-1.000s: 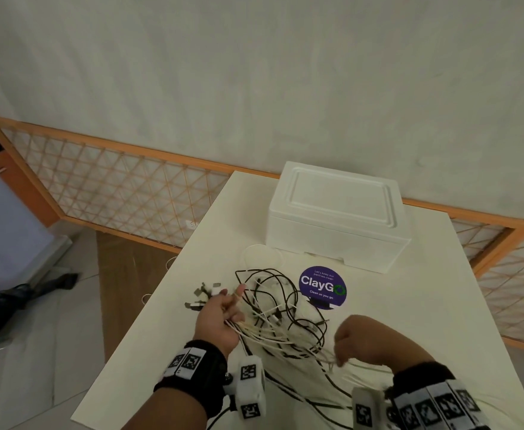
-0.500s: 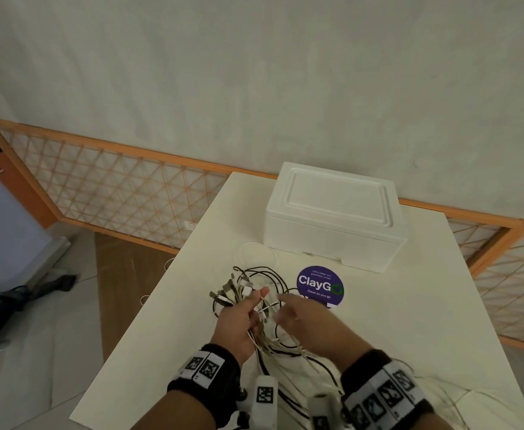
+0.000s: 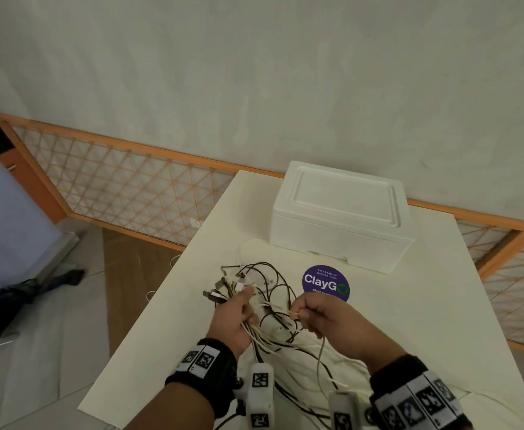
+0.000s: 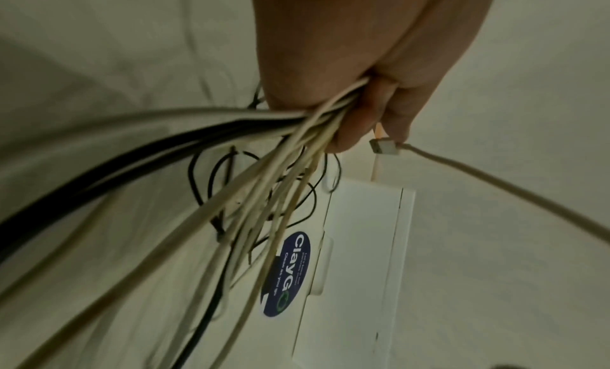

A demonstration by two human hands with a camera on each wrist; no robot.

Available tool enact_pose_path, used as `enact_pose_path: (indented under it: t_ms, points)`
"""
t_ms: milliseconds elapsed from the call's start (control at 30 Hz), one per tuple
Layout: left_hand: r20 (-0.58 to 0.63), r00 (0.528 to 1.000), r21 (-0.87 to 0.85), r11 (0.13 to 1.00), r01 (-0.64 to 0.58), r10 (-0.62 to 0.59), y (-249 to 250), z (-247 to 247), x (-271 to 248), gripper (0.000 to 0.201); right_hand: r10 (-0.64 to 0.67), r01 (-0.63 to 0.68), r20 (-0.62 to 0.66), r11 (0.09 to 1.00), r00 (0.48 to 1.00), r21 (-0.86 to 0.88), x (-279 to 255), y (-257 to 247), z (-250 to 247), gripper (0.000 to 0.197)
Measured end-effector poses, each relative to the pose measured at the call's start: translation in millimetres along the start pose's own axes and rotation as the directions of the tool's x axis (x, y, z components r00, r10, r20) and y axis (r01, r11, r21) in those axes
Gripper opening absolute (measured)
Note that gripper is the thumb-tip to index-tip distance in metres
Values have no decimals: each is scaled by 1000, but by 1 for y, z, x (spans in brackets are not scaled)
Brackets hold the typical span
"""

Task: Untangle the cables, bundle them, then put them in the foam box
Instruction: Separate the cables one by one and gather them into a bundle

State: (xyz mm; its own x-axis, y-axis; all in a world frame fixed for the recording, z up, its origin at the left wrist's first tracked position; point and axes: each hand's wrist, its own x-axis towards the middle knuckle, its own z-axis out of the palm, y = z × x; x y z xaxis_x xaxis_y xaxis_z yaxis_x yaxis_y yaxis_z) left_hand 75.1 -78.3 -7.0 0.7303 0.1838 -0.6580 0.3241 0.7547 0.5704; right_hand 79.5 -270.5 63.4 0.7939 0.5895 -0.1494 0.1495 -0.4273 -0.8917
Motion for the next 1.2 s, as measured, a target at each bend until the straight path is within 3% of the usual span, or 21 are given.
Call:
enact_pose_path:
  t_ms: [67, 133, 200, 267, 333, 400, 433, 467, 533, 567, 633, 667, 733, 800, 867, 933, 1000, 1033, 1133, 1200]
  points:
    - [6, 1000, -12, 1000, 7, -7, 3, 2, -2, 19, 36, -22, -148, 995, 988, 96, 1, 3, -2, 28]
    - [16, 1000, -33, 999, 14, -13, 5, 1, -4, 18, 143, -41, -403, 967, 904, 252, 2, 12, -13, 24]
    - [24, 1000, -11, 1000, -1, 1, 6, -4, -6, 20, 262, -54, -622, 941, 738, 333, -4, 29, -35, 21]
    - [0, 1000, 51, 998, -25, 25, 6, -9, -8, 21, 345, -20, -768, 917, 540, 397, -19, 48, -62, 25]
    - [-17, 999, 67, 997, -35, 36, 6, -14, -10, 21, 418, -1, -845, 897, 333, 443, -40, 69, -87, 25]
    - [-29, 999, 46, 998, -41, 43, 5, -17, -11, 19, 466, -70, -877, 885, 114, 461, -64, 90, -104, 25]
    - [-33, 998, 42, 998, -45, 47, 5, -17, -12, 18, 491, -95, -870, 869, 39, 486, -75, 101, -109, 29]
    - [-30, 998, 39, 998, -49, 50, 5, -17, -13, 18, 518, -92, -856, 852, 8, 515, -83, 107, -112, 35]
    - [-20, 998, 32, 998, -53, 54, 4, -17, -15, 20, 579, -242, -815, 795, 30, 556, -92, 117, -112, 56]
    - [-15, 999, 25, 998, -51, 51, 4, -17, -15, 20, 609, -402, -792, 735, 40, 545, -92, 115, -110, 65]
    - [-1, 999, -7, 999, -38, 38, 4, -18, -15, 20, 597, -698, -800, 597, 58, 396, -85, 104, -103, 73]
    - [13, 1000, -31, 999, -24, 25, 3, -19, -15, 21, 551, -788, -826, 559, 119, 259, -80, 95, -97, 73]
    - [49, 999, -76, 997, 3, 0, 3, -21, -15, 28, 416, -800, -842, 600, 344, -30, -64, 77, -81, 67]
    - [74, 997, -92, 996, 7, 0, 3, -23, -13, 39, 295, -627, -745, 751, 598, -206, -42, 57, -63, 51]
    - [90, 996, -71, 997, -19, 25, 2, -21, -16, 43, 255, -413, -527, 887, 811, -207, -21, 29, -33, 45]
    - [113, 993, -52, 998, -34, 40, 1, -16, -24, 41, 245, -280, -202, 945, 948, -170, -3, -5, 8, 70]
    - [121, 992, -13, 999, -39, 40, 2, -10, -36, 45, 248, -224, 94, 951, 964, -212, 12, -27, 53, 96]
    - [126, 991, 11, 999, -46, 44, 4, -9, -41, 49, 243, -194, 152, 940, 958, -280, 18, -30, 72, 94]
    - [146, 988, -31, 998, -56, 60, 12, -16, -51, 53, 268, -195, 64, 824, 961, -532, 22, -27, 91, 45]
    - [128, 987, -117, 990, -79, 94, 22, -31, -49, 49, 308, -174, 96, 740, 947, -650, 15, -21, 86, 21]
